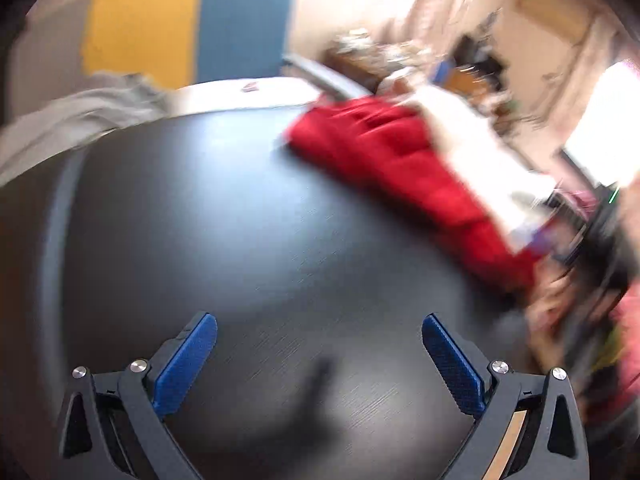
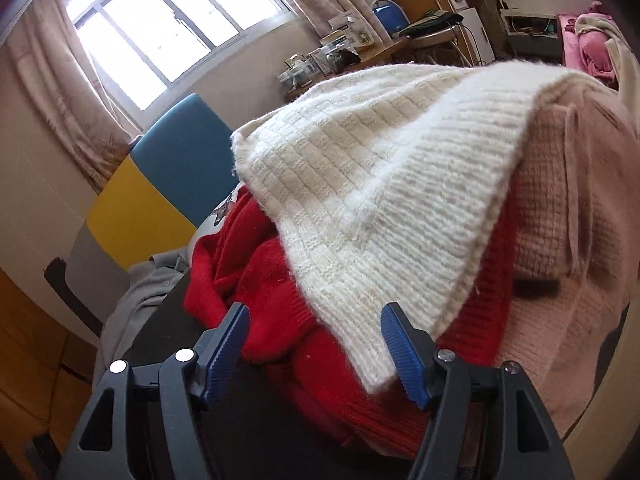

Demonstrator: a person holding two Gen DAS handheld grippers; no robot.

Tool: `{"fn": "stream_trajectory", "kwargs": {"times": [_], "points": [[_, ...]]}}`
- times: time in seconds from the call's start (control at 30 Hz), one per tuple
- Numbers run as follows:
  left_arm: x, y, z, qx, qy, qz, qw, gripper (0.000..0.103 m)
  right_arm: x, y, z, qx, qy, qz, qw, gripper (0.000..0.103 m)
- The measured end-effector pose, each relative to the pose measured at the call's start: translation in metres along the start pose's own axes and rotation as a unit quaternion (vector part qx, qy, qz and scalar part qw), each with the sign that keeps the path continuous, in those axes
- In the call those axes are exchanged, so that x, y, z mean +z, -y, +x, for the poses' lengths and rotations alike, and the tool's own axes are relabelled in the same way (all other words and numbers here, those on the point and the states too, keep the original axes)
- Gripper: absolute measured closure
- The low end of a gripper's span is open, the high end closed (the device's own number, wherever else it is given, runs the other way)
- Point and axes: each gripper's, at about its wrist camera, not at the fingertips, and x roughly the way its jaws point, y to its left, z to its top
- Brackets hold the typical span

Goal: Fold clothes
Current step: 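Grasp the cream knit sweater on the pile with the left gripper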

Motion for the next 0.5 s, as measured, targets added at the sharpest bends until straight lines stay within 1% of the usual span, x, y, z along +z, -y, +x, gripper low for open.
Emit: {"fn": "stream_trajectory", "kwargs": {"times": [0.1,0.17,0.23,0.3,0.37,0.47,0.5], "points": [[0.038,0.026,0.042,-0.038,-0.016,-0.018,0.999,0.002,-0.018,0.0,-0.005,-0.007,0.004,-0.032,0.999,0.031],[0.064,0.043,0.069,-0.063,-0.026,-0.03,0.9972,0.005,-0.025,-0.002,-0.007,-0.019,0.012,-0.057,0.998,0.03],[0.089,0.061,0.097,-0.088,-0.037,-0.042,0.9945,0.004,-0.031,-0.001,-0.004,-0.023,0.014,-0.073,0.997,0.029],[0.115,0.078,0.125,-0.113,-0.048,-0.054,0.991,0.003,-0.038,0.004,-0.001,-0.016,0.016,-0.079,0.997,0.028],[0.141,0.095,0.152,-0.138,-0.058,-0.066,0.9865,0.002,-0.042,0.007,-0.002,-0.003,0.024,-0.098,0.995,0.028],[0.161,0.111,0.174,-0.139,-0.071,-0.06,0.986,0.002,-0.049,0.012,-0.003,0.017,0.034,-0.118,0.992,0.028],[0.166,0.113,0.182,-0.144,-0.078,-0.066,0.9843,0.002,-0.051,0.013,-0.002,0.021,0.037,-0.124,0.991,0.028]]}}
